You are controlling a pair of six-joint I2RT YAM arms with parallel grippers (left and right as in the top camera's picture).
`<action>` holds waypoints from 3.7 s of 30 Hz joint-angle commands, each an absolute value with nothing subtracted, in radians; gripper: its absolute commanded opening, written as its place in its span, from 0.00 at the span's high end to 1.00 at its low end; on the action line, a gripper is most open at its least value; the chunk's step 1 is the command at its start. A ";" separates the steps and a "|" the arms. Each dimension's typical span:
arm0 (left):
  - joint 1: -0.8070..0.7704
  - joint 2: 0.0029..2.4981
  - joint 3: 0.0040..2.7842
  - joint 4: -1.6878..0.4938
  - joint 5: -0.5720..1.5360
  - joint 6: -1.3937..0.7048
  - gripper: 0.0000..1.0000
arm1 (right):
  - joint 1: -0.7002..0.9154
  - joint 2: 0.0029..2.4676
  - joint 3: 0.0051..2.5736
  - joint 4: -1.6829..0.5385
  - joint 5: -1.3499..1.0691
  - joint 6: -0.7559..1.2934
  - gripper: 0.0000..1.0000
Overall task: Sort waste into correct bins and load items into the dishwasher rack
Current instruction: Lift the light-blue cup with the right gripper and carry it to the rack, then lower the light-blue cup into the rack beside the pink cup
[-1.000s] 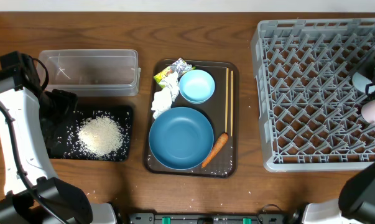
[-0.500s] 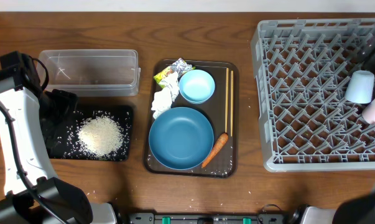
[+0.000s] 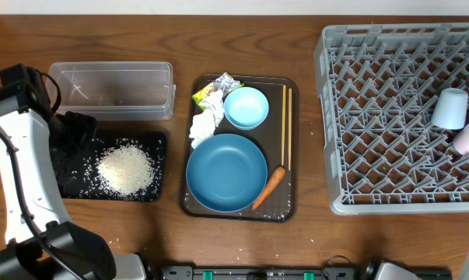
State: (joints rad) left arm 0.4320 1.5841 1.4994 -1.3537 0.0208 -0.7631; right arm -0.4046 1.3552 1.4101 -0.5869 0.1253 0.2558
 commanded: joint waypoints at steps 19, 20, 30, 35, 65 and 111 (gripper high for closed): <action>0.435 1.594 1.508 -1.357 0.015 -0.772 0.01 | -0.616 1.701 1.412 -0.686 0.190 0.268 0.99; 0.435 1.594 1.508 -1.357 0.015 -0.772 0.01 | -0.624 1.711 1.412 -0.689 0.176 0.268 0.99; 0.435 1.594 1.508 -1.357 0.015 -0.772 0.01 | -0.633 1.747 1.412 -0.696 0.116 0.255 0.98; 0.435 1.594 1.508 -1.357 0.015 -0.772 0.01 | -0.635 1.747 1.412 -0.711 0.127 0.246 0.98; 0.435 1.594 1.508 -1.356 0.015 -0.772 0.01 | -0.485 1.666 1.523 -0.641 -0.205 0.316 0.64; 0.435 1.594 1.508 -1.356 0.015 -0.772 0.01 | -0.414 1.819 1.525 -0.723 0.207 0.220 0.85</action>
